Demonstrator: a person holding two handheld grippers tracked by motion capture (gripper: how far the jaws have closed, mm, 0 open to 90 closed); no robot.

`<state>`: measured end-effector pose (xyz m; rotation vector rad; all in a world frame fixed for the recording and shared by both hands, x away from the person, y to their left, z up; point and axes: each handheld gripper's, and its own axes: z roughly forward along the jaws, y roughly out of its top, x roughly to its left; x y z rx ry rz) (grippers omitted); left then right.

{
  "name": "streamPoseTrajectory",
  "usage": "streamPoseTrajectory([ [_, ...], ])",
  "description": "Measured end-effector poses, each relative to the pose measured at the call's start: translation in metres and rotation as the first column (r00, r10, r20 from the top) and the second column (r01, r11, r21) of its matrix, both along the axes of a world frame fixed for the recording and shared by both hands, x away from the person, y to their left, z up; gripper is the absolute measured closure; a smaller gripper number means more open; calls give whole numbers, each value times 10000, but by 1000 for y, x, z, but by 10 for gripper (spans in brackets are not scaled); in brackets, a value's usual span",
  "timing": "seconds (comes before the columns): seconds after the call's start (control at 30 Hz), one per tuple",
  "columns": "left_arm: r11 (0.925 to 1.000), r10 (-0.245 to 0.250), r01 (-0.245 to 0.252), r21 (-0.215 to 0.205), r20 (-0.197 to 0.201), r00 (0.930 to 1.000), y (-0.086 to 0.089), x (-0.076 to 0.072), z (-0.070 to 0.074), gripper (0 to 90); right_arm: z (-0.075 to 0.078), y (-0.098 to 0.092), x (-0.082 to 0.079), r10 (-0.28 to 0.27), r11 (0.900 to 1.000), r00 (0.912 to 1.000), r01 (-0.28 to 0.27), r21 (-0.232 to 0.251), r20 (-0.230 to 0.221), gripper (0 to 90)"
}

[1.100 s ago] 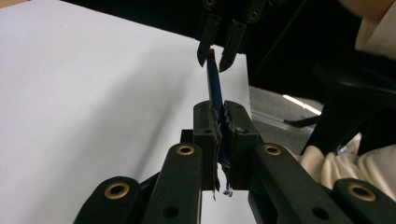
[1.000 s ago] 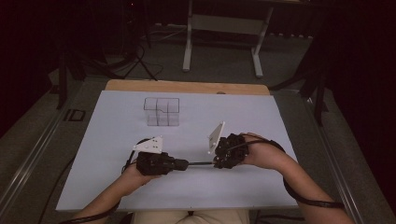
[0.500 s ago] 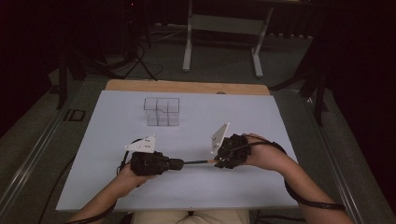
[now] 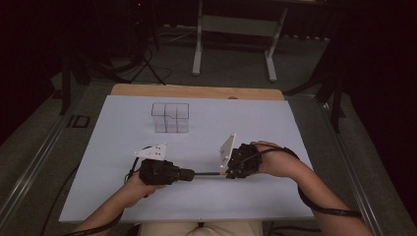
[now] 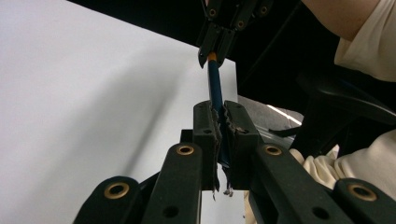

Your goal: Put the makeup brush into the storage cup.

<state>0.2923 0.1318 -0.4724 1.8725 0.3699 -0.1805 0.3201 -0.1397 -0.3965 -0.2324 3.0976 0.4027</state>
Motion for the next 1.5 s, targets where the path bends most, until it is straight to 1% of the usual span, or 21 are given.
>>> streamPoseTrajectory([
  [0.1,9999,-46,45,159,60,10000,-1,0,0,844,0,0,-1,124,9999,9999,-125,-68,-79,847],
  [0.17,9996,-8,2,294,215,9998,-1,0,2,805,0,0,-1,137,9999,9998,-138,-84,-143,848],
  [0.23,9994,63,-71,349,242,9997,-2,0,3,744,1,-1,-1,101,9999,9996,-102,-56,-269,848],
  [0.27,9992,87,-98,390,292,9995,-2,0,5,736,1,-1,-1,116,9999,9995,-118,-58,-303,848],
  [0.43,9958,-262,230,883,354,9990,-7,2,12,692,1,1,-1,137,9999,9992,-140,-62,-385,849],
  [0.53,9891,-516,456,1399,396,9979,-12,4,17,688,2,2,-1,187,9998,9989,-191,-73,-424,850],
  [0.63,9795,-810,706,1887,479,9956,-16,7,23,689,2,4,-1,254,9996,9985,-260,-108,-490,850],
  [0.73,9677,-1084,942,2338,488,9929,-23,8,29,691,2,5,-2,307,9995,9985,-312,-103,-448,850],
  [0.8,9574,-1168,988,2712,508,9919,-28,9,31,691,3,6,-2,280,9996,9985,-283,-65,-479,850],
  [0.83,9565,-1170,997,2743,475,9920,-29,9,31,693,3,6,-2,310,9995,9986,-311,-26,-440,850],
  [0.9,9490,-1220,1018,2984,497,9913,-32,9,30,716,3,6,-2,325,9995,9983,-325,2,-493,850],
  [0.97,9468,-1305,1103,3024,476,9903,-34,9,30,742,3,7,-2,289,9995,9986,-294,-95,-452,850],
  [1.03,9433,-1352,1162,3109,401,9900,-35,9,28,757,3,7,-2,314,9994,9983,-320,-118,-483,850],
  [1.07,9430,-1357,1209,3100,266,9904,-36,9,27,758,3,7,-2,315,9994,9983,-321,-124,-492,850],
  [1.13,9369,-1480,1352,3224,153,9889,-37,9,25,797,3,7,-1,304,9994,9979,-311,-119,-581,849],
  [1.17,9359,-1482,1330,3261,220,9887,-39,8,23,833,3,7,-2,297,9995,9980,-304,-114,-564,849],
  [1.2,9375,-1454,1294,3229,259,9890,-39,8,23,841,3,6,-1,296,9995,9981,-302,-94,-544,849],
  [1.27,9394,-1414,1257,3191,264,9896,-39,7,21,849,3,6,-1,258,9996,9981,-265,-116,-565,849],
  [1.3,9431,-1381,1219,3095,309,9899,-38,7,20,851,3,5,-1,245,9996,9982,-251,-108,-554,849],
  [1.4,9446,-1405,1218,3049,404,9893,-37,5,18,855,2,5,-2,227,9997,9979,-229,-23,-602,847],
  [1.5,9507,-1308,1132,2887,425,9905,-34,4,14,856,3,4,-3,198,9997,9983,-190,134,-547,838],
])
